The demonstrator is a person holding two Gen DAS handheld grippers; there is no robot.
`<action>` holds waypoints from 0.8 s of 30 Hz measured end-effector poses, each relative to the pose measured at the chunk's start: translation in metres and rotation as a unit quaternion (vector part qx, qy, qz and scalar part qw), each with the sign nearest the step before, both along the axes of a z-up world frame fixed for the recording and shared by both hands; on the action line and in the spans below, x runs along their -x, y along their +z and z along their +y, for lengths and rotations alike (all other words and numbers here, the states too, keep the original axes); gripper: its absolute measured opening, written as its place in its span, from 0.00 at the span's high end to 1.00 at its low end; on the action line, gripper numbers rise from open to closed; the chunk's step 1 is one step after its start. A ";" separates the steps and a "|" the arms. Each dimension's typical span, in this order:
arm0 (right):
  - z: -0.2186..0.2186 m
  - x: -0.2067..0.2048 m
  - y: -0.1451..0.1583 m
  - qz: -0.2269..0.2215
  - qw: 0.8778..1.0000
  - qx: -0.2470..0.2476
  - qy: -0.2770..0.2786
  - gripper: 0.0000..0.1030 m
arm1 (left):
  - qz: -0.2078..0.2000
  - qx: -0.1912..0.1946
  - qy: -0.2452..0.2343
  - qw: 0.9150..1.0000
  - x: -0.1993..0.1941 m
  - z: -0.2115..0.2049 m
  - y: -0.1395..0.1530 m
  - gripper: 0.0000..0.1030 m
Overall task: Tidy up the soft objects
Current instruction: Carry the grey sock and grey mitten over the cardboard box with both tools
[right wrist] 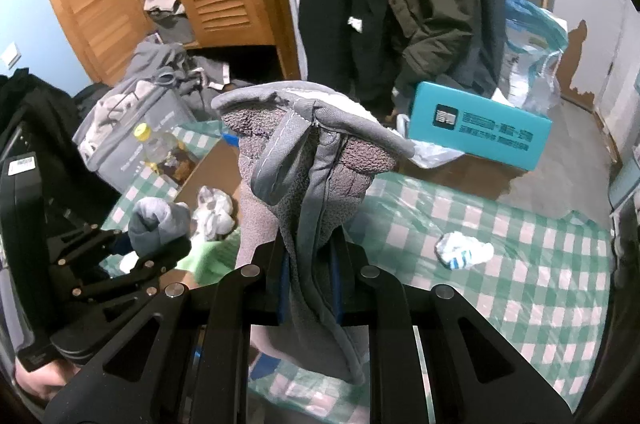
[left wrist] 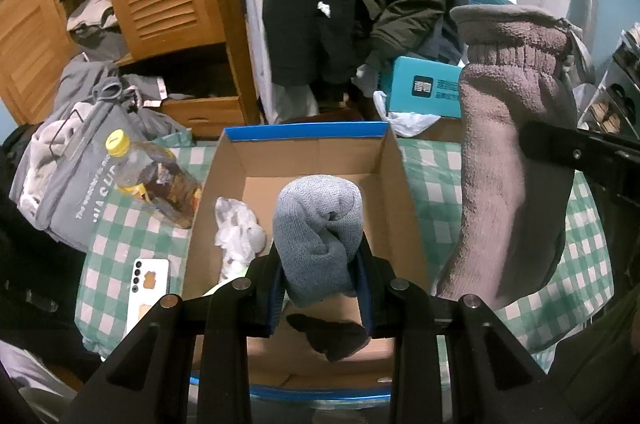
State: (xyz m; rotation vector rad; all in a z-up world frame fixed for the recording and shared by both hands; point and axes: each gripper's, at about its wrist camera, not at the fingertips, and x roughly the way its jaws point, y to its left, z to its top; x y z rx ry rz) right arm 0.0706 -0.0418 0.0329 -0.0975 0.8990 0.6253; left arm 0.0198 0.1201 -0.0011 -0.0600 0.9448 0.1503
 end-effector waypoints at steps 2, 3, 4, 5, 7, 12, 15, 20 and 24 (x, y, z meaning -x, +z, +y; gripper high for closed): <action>0.007 0.000 0.001 0.001 1.000 0.000 0.004 0.86 | -0.001 0.001 0.005 1.000 0.001 0.006 0.000 0.70; 0.010 0.000 0.000 0.002 1.000 0.000 0.006 0.86 | -0.001 0.001 0.008 1.000 0.002 0.009 0.000 0.70; 0.014 0.000 0.000 0.003 1.000 0.000 0.008 0.86 | -0.001 0.001 0.009 1.000 0.002 0.011 0.000 0.70; 0.017 0.000 0.000 0.004 1.000 0.000 0.010 0.86 | -0.001 0.002 0.012 1.000 0.003 0.014 0.000 0.70; 0.024 -0.001 -0.002 0.005 1.000 0.001 0.014 0.86 | -0.001 0.003 0.017 1.000 0.004 0.020 0.000 0.70; 0.042 0.000 -0.005 0.012 1.000 0.004 0.027 0.86 | -0.001 0.001 0.030 1.000 0.007 0.031 -0.001 0.70; 0.052 0.000 -0.007 0.015 0.999 0.006 0.034 0.86 | 0.001 0.000 0.036 0.999 0.008 0.036 -0.002 0.70; 0.068 -0.002 -0.014 0.022 0.999 0.011 0.043 0.86 | 0.003 0.003 0.044 0.999 0.009 0.046 -0.005 0.70; 0.080 -0.003 -0.021 0.031 0.998 0.014 0.050 0.86 | 0.007 0.006 0.052 0.999 0.009 0.054 -0.008 0.70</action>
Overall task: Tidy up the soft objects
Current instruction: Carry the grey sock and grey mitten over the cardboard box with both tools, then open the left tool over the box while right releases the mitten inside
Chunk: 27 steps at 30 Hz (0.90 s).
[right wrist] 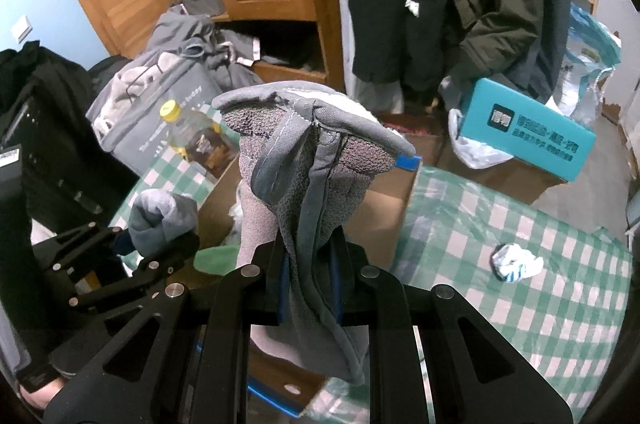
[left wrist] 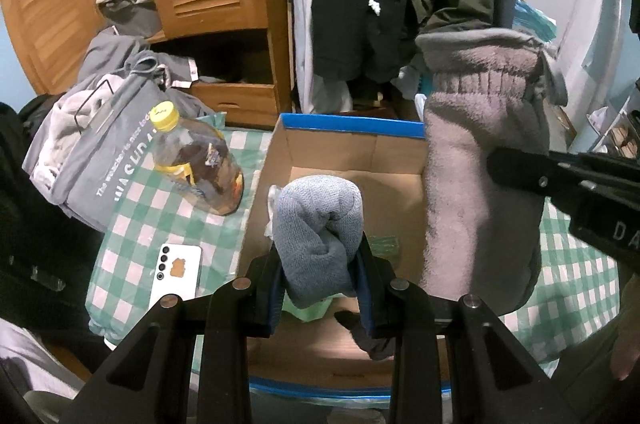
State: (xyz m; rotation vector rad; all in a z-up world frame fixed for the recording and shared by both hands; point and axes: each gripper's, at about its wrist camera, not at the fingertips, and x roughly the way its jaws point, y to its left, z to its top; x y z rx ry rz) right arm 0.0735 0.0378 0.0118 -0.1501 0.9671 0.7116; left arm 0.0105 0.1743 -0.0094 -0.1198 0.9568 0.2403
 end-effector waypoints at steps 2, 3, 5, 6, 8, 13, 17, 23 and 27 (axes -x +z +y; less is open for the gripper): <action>0.005 0.000 -0.004 0.004 1.000 0.003 0.003 0.86 | 0.002 0.002 0.002 1.000 0.000 0.003 -0.002 0.70; 0.008 0.000 -0.006 0.006 1.000 0.005 0.005 0.86 | 0.004 0.003 0.003 1.000 -0.001 0.004 -0.003 0.70; 0.011 0.000 -0.009 0.010 1.000 0.007 0.007 0.86 | 0.007 0.005 0.004 1.000 -0.002 0.006 -0.006 0.70; 0.013 0.000 -0.011 0.012 1.000 0.008 0.008 0.86 | 0.009 0.004 0.005 1.000 -0.002 0.007 -0.007 0.70; 0.014 -0.001 -0.014 0.018 1.000 0.008 0.009 0.86 | 0.012 0.003 0.006 1.000 -0.003 0.006 -0.008 0.70; 0.017 -0.003 -0.017 0.025 1.000 0.008 0.010 0.86 | 0.014 0.003 0.009 1.000 -0.003 0.007 -0.009 0.69; 0.020 -0.003 -0.019 0.035 0.999 0.006 0.016 0.68 | 0.014 0.002 0.013 1.000 -0.003 0.008 -0.008 0.58; 0.019 -0.002 -0.021 0.029 0.999 0.012 0.007 0.53 | 0.011 -0.007 0.018 1.000 -0.002 0.009 -0.007 0.37; 0.014 -0.003 -0.018 0.020 1.000 0.009 0.002 0.48 | 0.007 -0.008 0.019 1.000 -0.001 0.009 -0.005 0.34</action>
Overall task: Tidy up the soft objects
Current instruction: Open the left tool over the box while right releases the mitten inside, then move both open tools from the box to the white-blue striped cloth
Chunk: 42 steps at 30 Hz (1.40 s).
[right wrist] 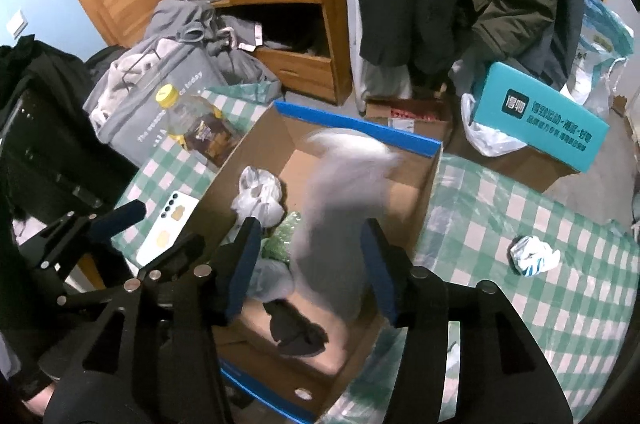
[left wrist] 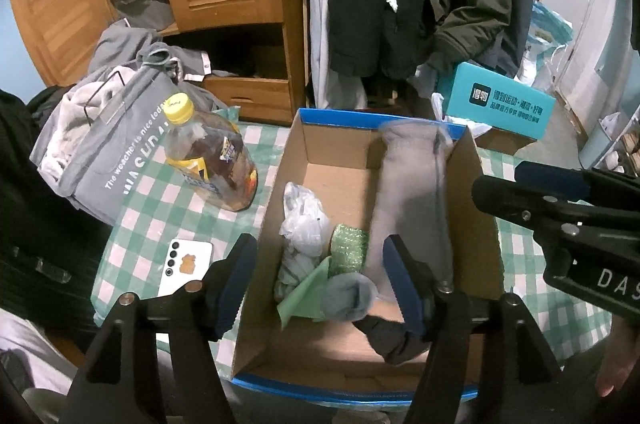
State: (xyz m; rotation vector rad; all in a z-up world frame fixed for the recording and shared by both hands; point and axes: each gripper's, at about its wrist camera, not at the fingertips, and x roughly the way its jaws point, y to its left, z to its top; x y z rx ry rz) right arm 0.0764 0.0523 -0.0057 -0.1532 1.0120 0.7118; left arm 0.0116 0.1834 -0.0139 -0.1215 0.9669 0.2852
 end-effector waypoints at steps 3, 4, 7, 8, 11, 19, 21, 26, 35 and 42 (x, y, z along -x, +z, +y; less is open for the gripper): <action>-0.004 -0.001 0.000 -0.001 1.000 0.001 -0.005 0.48 | -0.003 -0.001 -0.001 1.000 0.000 -0.002 0.001 0.30; -0.005 -0.002 0.000 -0.001 1.000 0.002 -0.006 0.47 | -0.004 -0.002 -0.002 1.000 0.000 -0.002 0.002 0.29; -0.008 -0.002 0.000 -0.002 1.000 0.003 -0.010 0.44 | -0.006 -0.003 -0.008 1.000 0.000 -0.006 0.003 0.29; -0.008 -0.002 0.000 -0.002 1.000 0.004 -0.010 0.44 | -0.006 -0.004 -0.009 1.000 0.000 -0.007 0.003 0.29; -0.011 -0.001 0.001 -0.003 1.000 0.005 -0.011 0.43 | -0.006 -0.005 -0.013 1.000 0.000 -0.011 0.004 0.29; -0.021 0.000 0.005 -0.007 1.000 0.004 -0.020 0.41 | -0.008 -0.007 -0.022 1.000 -0.002 -0.020 0.007 0.23; -0.024 0.000 0.005 -0.008 1.000 0.004 -0.022 0.41 | -0.010 -0.008 -0.025 1.000 -0.002 -0.023 0.008 0.23; -0.032 0.000 0.007 -0.010 0.999 0.006 -0.031 0.40 | -0.009 -0.011 -0.031 0.999 -0.003 -0.030 0.009 0.23; -0.053 0.000 0.009 -0.015 0.999 0.012 -0.046 0.39 | -0.006 -0.016 -0.046 0.999 -0.007 -0.047 0.009 0.23; -0.071 -0.002 0.010 -0.016 0.998 0.015 -0.058 0.38 | 0.000 -0.016 -0.062 0.998 -0.013 -0.064 0.006 0.23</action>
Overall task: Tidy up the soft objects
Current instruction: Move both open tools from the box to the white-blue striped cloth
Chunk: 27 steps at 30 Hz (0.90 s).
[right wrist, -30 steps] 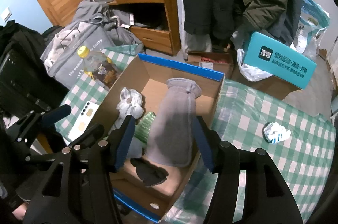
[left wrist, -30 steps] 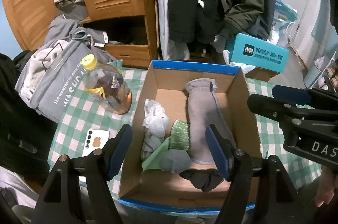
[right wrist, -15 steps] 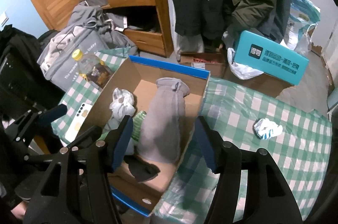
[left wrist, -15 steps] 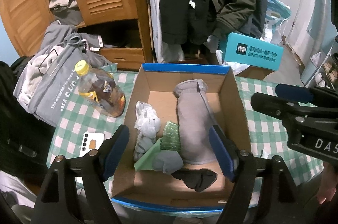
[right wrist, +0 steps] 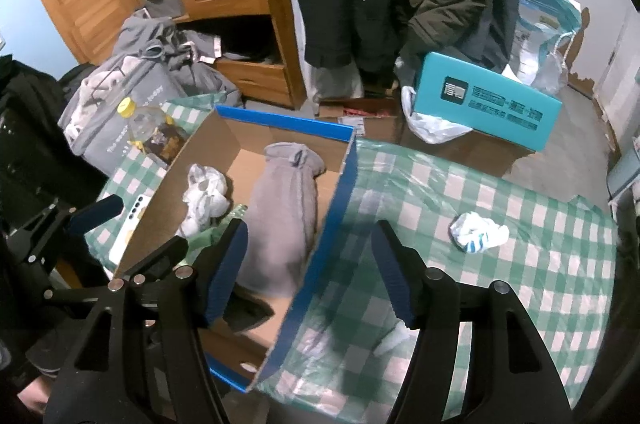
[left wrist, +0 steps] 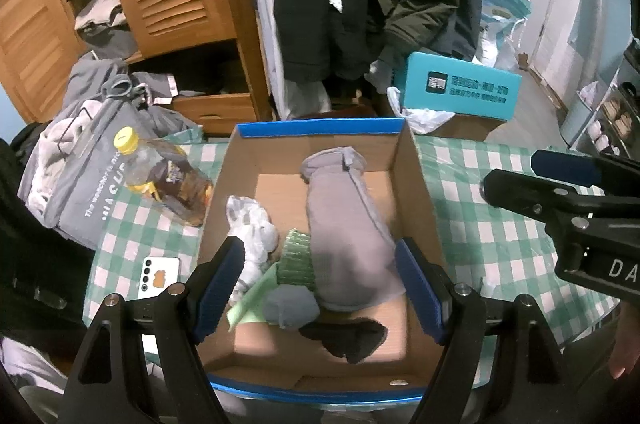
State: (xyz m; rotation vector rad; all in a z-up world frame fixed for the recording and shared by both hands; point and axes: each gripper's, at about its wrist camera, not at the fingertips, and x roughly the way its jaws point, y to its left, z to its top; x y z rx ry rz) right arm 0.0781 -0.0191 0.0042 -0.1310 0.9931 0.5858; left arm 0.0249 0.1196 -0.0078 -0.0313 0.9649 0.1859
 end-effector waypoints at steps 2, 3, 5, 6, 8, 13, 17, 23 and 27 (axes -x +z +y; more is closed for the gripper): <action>-0.006 -0.001 -0.001 0.000 1.000 0.001 -0.004 0.37 | 0.002 0.000 -0.004 1.000 -0.002 -0.004 -0.001 0.23; -0.009 -0.001 -0.001 0.001 1.000 0.002 -0.007 0.37 | 0.004 -0.001 -0.006 1.000 -0.003 -0.007 -0.002 0.23; -0.016 -0.003 -0.003 0.002 1.000 0.004 -0.012 0.37 | 0.005 -0.001 -0.010 1.000 -0.004 -0.012 -0.003 0.23; -0.019 -0.004 -0.003 0.003 1.000 0.004 -0.015 0.37 | 0.006 -0.002 -0.012 1.000 -0.004 -0.014 -0.003 0.23; -0.025 -0.005 -0.005 0.005 1.000 0.005 -0.020 0.37 | 0.009 -0.002 -0.016 1.000 -0.006 -0.019 -0.004 0.23; -0.043 -0.008 -0.007 0.006 0.999 0.009 -0.033 0.37 | 0.012 -0.003 -0.028 1.000 -0.010 -0.033 -0.005 0.23; -0.057 -0.010 -0.010 0.010 0.999 0.014 -0.048 0.37 | 0.017 -0.004 -0.041 0.999 -0.014 -0.047 -0.008 0.23; -0.079 -0.012 -0.014 0.013 0.997 0.022 -0.067 0.37 | 0.028 0.000 -0.059 0.998 -0.021 -0.067 -0.014 0.23; -0.095 -0.013 -0.018 0.016 0.996 0.026 -0.078 0.37 | 0.035 0.006 -0.068 0.997 -0.027 -0.079 -0.018 0.23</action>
